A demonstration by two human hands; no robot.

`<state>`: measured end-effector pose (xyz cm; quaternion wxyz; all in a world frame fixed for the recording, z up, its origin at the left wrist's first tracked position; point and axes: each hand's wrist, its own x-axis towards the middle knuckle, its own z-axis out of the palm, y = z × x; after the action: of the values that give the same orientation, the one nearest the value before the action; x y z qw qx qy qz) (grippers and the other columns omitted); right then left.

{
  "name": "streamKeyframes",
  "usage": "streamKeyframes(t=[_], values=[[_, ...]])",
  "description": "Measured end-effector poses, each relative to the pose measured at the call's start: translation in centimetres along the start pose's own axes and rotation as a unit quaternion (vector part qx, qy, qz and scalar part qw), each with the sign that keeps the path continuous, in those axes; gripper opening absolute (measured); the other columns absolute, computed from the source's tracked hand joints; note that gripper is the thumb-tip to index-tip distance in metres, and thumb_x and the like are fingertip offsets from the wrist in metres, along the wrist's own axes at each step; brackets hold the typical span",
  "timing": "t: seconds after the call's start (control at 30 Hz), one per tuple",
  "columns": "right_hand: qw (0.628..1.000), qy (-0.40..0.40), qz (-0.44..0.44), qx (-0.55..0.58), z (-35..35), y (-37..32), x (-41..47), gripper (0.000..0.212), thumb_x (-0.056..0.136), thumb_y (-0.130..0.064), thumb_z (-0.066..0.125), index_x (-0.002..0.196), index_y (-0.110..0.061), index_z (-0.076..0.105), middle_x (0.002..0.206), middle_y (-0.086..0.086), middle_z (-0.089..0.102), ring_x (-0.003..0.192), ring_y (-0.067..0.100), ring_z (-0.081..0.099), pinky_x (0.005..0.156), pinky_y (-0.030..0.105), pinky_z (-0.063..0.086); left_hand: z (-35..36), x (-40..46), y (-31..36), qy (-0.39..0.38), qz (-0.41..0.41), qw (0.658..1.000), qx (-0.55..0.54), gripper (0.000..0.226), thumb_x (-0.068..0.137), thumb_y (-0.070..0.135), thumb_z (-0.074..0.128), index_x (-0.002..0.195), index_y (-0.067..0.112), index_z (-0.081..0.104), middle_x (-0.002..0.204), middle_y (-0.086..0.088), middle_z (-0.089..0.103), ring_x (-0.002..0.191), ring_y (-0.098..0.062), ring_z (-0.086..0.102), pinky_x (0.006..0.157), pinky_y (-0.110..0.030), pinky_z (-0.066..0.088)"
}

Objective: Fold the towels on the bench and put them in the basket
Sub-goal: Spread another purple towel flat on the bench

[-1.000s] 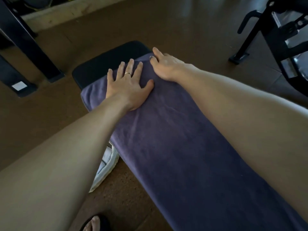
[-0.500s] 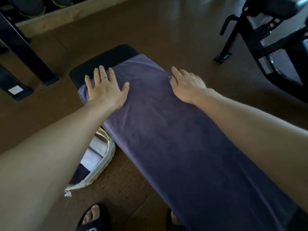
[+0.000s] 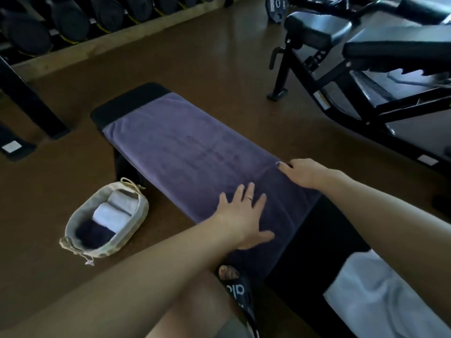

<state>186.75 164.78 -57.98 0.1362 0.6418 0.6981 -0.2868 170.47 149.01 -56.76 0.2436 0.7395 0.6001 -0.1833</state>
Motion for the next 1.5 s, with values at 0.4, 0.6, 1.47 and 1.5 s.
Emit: streamKeyframes(t=[0.4, 0.6, 1.47, 1.5], values=[[0.988, 0.134, 0.039, 0.061, 1.4, 5.8, -5.4, 0.048, 0.101, -0.044, 0.059, 0.127, -0.004, 0.052, 0.109, 0.011, 0.060, 0.087, 0.025, 0.058, 0.074, 0.035, 0.044, 4.7, -4.9, 8.6, -0.014, 0.009, 0.996, 0.085, 0.094, 0.099, 0.058, 0.050, 0.161, 0.010, -0.001, 0.167, -0.023, -0.014, 0.154, -0.041, -0.009, 0.121, -0.064, 0.014], [0.971, 0.188, 0.016, 0.146, 1.0, 6.3, -6.0, 0.019, 0.099, -0.018, 0.060, 0.115, -0.010, 0.055, 0.100, 0.006, 0.057, 0.078, 0.018, 0.053, 0.067, 0.033, 0.041, 4.7, -5.6, 8.9, 0.068, 0.016, 0.995, 0.077, 0.058, 0.100, 0.048, 0.055, 0.141, 0.010, 0.038, 0.149, -0.012, 0.032, 0.134, -0.033, 0.034, 0.100, -0.047, 0.040], [0.800, 0.114, -0.141, 0.572, -6.9, -11.2, -3.6, 0.028, 0.089, 0.006, 0.055, 0.109, -0.008, 0.070, 0.091, 0.008, 0.080, 0.085, 0.021, 0.078, 0.066, 0.027, 0.060, -6.1, -10.7, -13.4, 0.273, -0.139, 0.881, -0.359, 0.011, 0.100, 0.014, 0.054, 0.103, 0.014, 0.065, 0.098, -0.004, 0.065, 0.087, -0.019, 0.062, 0.072, -0.032, 0.050], [0.807, 0.120, -0.151, 0.557, -7.1, -12.5, -2.9, 0.025, 0.092, 0.002, 0.058, 0.113, -0.008, 0.067, 0.090, 0.008, 0.080, 0.082, 0.021, 0.078, 0.065, 0.027, 0.060, -6.0, -10.8, -14.9, 0.293, -0.140, 0.866, -0.379, 0.011, 0.100, 0.015, 0.056, 0.104, 0.017, 0.066, 0.100, -0.002, 0.065, 0.090, -0.017, 0.064, 0.078, -0.033, 0.052]])
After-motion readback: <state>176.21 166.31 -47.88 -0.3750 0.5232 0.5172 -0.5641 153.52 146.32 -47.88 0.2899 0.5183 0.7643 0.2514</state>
